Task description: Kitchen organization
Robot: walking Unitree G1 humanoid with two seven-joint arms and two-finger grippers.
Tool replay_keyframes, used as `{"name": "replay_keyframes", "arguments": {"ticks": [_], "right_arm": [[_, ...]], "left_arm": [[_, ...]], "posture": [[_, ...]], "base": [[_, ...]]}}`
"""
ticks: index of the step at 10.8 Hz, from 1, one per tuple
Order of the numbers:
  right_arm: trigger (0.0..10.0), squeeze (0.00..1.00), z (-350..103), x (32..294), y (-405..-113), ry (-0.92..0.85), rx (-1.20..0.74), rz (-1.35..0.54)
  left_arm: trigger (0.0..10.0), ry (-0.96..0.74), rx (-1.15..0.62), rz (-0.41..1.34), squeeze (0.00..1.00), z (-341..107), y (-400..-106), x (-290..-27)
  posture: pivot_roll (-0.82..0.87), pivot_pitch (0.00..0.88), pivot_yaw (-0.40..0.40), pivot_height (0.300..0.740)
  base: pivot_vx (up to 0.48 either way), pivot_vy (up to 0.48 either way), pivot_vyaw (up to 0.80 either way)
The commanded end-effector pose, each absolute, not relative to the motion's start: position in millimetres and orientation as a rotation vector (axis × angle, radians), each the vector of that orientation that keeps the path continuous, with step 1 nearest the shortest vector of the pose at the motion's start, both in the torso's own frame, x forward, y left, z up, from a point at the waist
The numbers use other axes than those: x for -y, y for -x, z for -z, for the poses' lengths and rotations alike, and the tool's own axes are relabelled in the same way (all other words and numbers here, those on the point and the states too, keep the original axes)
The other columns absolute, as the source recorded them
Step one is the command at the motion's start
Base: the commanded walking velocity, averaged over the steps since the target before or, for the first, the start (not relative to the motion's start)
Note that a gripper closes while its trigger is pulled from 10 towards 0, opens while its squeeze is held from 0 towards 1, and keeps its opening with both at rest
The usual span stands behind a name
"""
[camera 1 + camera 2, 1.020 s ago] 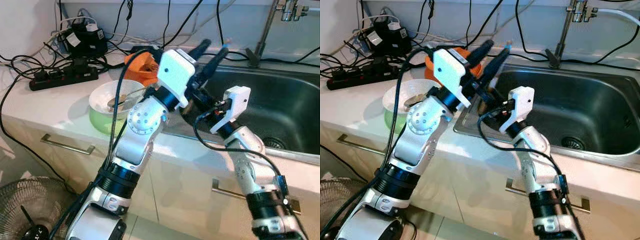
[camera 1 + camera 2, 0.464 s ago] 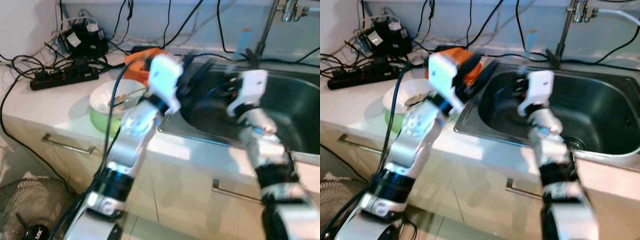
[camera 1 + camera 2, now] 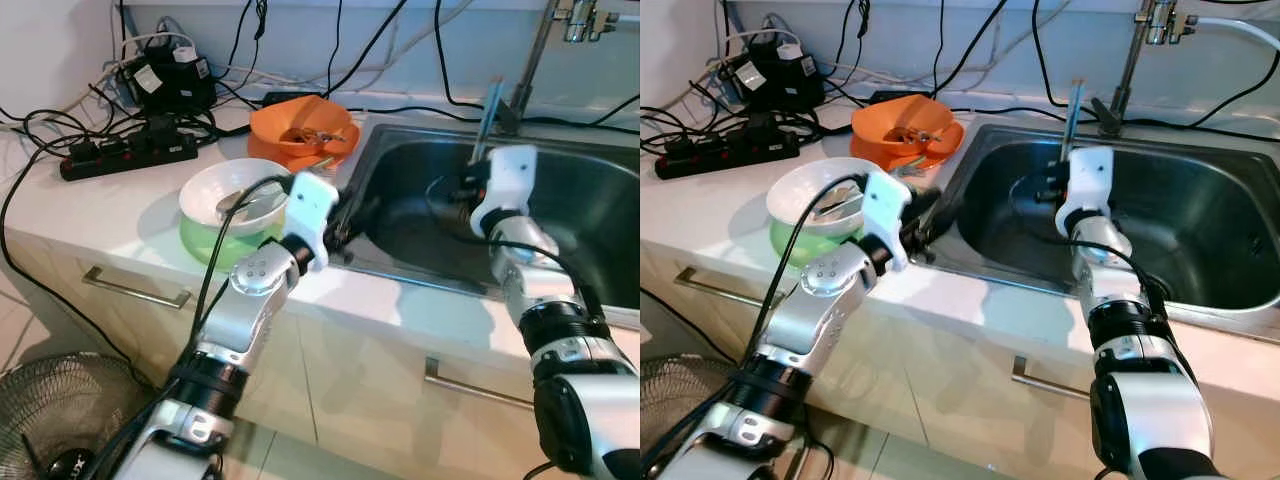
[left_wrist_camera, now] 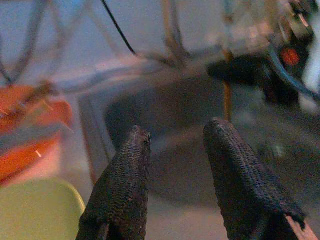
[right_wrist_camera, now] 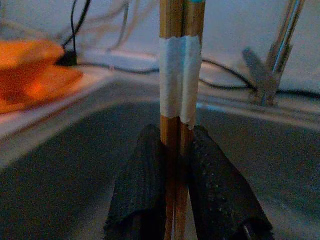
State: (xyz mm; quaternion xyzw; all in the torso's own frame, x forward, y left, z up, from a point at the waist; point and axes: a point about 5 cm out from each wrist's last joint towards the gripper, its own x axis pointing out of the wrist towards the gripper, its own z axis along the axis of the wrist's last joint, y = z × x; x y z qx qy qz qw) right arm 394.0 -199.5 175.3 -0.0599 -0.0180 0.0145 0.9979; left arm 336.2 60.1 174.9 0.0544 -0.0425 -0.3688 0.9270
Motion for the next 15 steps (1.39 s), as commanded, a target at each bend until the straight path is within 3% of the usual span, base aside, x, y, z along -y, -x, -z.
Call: {"name": "replay_keyframes", "arguments": {"ticks": [1, 3, 8, 9, 10, 12, 13, 14, 15], "right_arm": [[10.0, 0.00, -180.8, 199.9, -396.8, 0.137, 0.050, -0.023], [10.0, 0.00, -170.2, 197.8, -396.3, 0.146, 0.005, -0.022], [10.0, 0.00, -162.5, 193.9, -395.9, 0.147, -0.019, -0.037], [10.0, 0.78, -162.1, 191.7, -395.8, 0.141, -0.013, -0.047], [10.0, 0.92, -161.2, 190.7, -395.7, 0.143, -0.014, -0.050], [10.0, 0.89, -158.0, 188.6, -394.8, 0.144, -0.019, -0.060], [10.0, 0.91, -157.8, 188.0, -394.6, 0.141, -0.017, -0.065], [10.0, 1.00, -158.1, 187.5, -394.7, 0.139, -0.014, -0.065], [10.0, 1.00, -158.4, 187.9, -394.8, 0.138, -0.011, -0.058]], "left_arm": [[10.0, -0.147, 0.002, 0.793, 0.00, -161.2, -331.5, -60.1], [10.0, -0.173, -0.104, 0.826, 0.00, -148.1, -327.1, -59.0], [10.0, -0.164, -0.124, 0.854, 0.00, -148.1, -322.3, -53.9], [10.0, -0.173, -0.121, 0.848, 0.00, -148.6, -322.8, -54.6], [10.0, -0.174, -0.122, 0.844, 0.00, -149.2, -323.3, -55.1], [10.0, -0.166, -0.121, 0.836, 0.00, -151.0, -324.9, -56.5], [10.0, -0.164, -0.120, 0.841, 0.00, -150.6, -324.0, -56.1], [10.0, -0.165, -0.119, 0.844, 0.00, -150.8, -323.3, -55.8], [10.0, -0.166, -0.119, 0.848, 0.00, -150.6, -322.8, -55.2]], "posture": [[0.05, 0.014, 0.085, 0.740], [0.06, 0.017, 0.082, 0.740], [0.06, 0.016, 0.082, 0.740], [0.06, 0.016, 0.082, 0.740], [0.06, 0.016, 0.082, 0.740], [0.07, 0.013, 0.079, 0.740], [0.07, 0.010, 0.079, 0.740], [0.07, 0.008, 0.080, 0.740], [0.07, 0.005, 0.079, 0.740]], "base": [[0.000, 0.000, 0.00], [0.000, 0.000, 0.00], [0.000, 0.000, 0.00], [0.000, 0.000, 0.00], [0.000, 0.000, 0.00], [0.000, 0.000, 0.00], [0.000, 0.000, 0.00], [0.000, 0.000, 0.00], [0.000, 0.000, 0.00]]}}
